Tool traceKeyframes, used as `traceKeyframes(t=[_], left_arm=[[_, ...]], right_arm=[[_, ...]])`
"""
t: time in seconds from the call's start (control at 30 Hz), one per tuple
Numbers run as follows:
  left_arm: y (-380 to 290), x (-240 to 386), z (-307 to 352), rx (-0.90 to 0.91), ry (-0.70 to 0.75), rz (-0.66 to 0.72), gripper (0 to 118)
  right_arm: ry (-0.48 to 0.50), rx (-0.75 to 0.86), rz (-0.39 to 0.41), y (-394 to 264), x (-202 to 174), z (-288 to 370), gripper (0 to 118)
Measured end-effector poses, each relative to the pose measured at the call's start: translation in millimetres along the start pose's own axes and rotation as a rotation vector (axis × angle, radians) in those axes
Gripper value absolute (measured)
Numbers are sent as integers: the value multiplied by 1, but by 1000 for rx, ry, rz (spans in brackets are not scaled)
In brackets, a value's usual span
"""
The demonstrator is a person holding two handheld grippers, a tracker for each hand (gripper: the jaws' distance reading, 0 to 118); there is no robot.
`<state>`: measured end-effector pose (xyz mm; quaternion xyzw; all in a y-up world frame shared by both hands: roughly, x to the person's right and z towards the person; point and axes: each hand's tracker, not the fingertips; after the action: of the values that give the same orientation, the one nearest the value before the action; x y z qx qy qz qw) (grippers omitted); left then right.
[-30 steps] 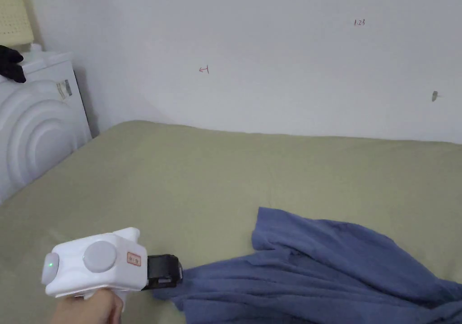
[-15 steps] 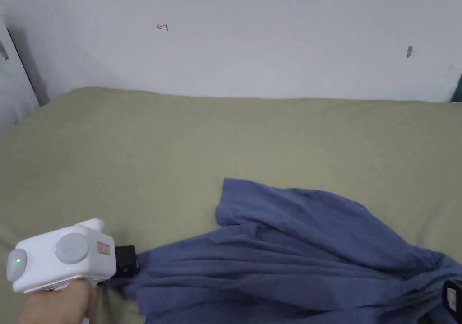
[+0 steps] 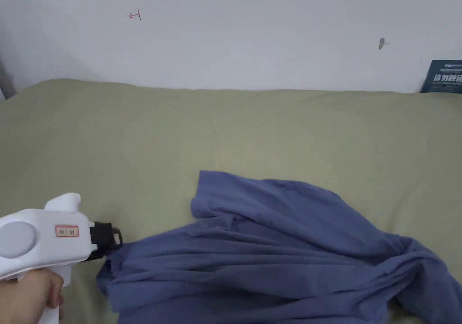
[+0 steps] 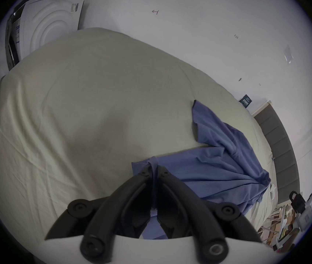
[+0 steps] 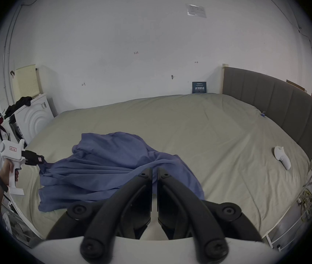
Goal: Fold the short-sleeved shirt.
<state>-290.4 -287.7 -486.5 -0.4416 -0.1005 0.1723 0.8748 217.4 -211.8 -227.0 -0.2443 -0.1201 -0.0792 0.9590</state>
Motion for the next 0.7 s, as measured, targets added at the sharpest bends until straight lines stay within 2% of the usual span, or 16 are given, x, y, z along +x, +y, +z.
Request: traceKeyframes(t=[0.17,0.37,0.43,0.47,0.5,0.53,0.57,0.63,0.7], left_arm=[[10,12,19,41,-62,-16,3],[15,22,21,51,-47,-110,3],[13,22,16,40,-46,-111,3],[11,22,12,32,-45,-115,3],[9,22,9,25,-46,-115,3],[7,21,5,17,-50,-121,3],[5,21,2,15,-48,-123,3],[2,19,-2,5,-53,-113,3],[1,15,-6,7,-62,-92,3]], right_arm=[[-10,-21,-38,-1,10,-11,9],[0,-82,-121,-11,17,-36,9],[-28,-138,-154,-15,23,-53,15],[-28,-184,-161,-14,26,-64,30],[-27,-220,-173,-12,30,-74,65],[-11,-269,-197,-11,38,-87,90],[-2,-301,-220,-10,43,-99,102],[-12,-360,-255,-5,49,-121,104],[7,-375,-253,2,53,-146,104]])
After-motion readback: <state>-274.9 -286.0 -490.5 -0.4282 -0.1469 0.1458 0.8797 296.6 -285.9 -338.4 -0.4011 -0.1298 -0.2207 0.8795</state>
